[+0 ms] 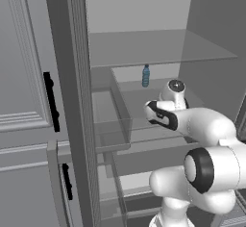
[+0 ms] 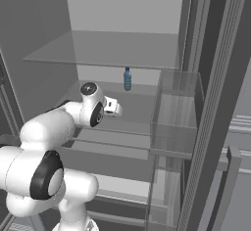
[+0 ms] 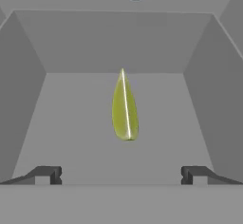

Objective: Grab a lemon wedge from the fridge and one ice cube from the ice bowl, and put them in the glass of lemonade.

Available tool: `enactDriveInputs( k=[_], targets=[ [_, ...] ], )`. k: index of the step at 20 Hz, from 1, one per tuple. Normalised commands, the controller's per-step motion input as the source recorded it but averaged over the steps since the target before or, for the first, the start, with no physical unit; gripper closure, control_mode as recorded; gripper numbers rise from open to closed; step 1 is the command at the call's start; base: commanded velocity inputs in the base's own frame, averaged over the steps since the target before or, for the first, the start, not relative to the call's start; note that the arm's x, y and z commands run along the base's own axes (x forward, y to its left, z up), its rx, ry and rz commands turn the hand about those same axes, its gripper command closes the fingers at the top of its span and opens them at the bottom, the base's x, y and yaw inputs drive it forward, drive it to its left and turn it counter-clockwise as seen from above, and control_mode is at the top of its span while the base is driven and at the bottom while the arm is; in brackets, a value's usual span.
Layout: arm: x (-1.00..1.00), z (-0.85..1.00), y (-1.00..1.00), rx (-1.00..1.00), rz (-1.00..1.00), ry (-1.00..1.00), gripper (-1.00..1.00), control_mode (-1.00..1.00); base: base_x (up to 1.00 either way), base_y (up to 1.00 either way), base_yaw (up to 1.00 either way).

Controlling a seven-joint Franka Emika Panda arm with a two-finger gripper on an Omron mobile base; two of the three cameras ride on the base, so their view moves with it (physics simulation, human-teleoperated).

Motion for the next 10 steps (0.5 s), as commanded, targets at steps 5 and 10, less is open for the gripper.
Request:
enactDriveInputs(
  k=[5,10],
  targets=[
    [0.40,-0.20,0.00,0.00,0.00,0.01,-1.00,-1.00,0.00,0.00,0.00],
    [0.39,-0.26,0.00,0.00,0.00,0.01,-1.00,-1.00,0.00,0.00,0.00]
  ],
)
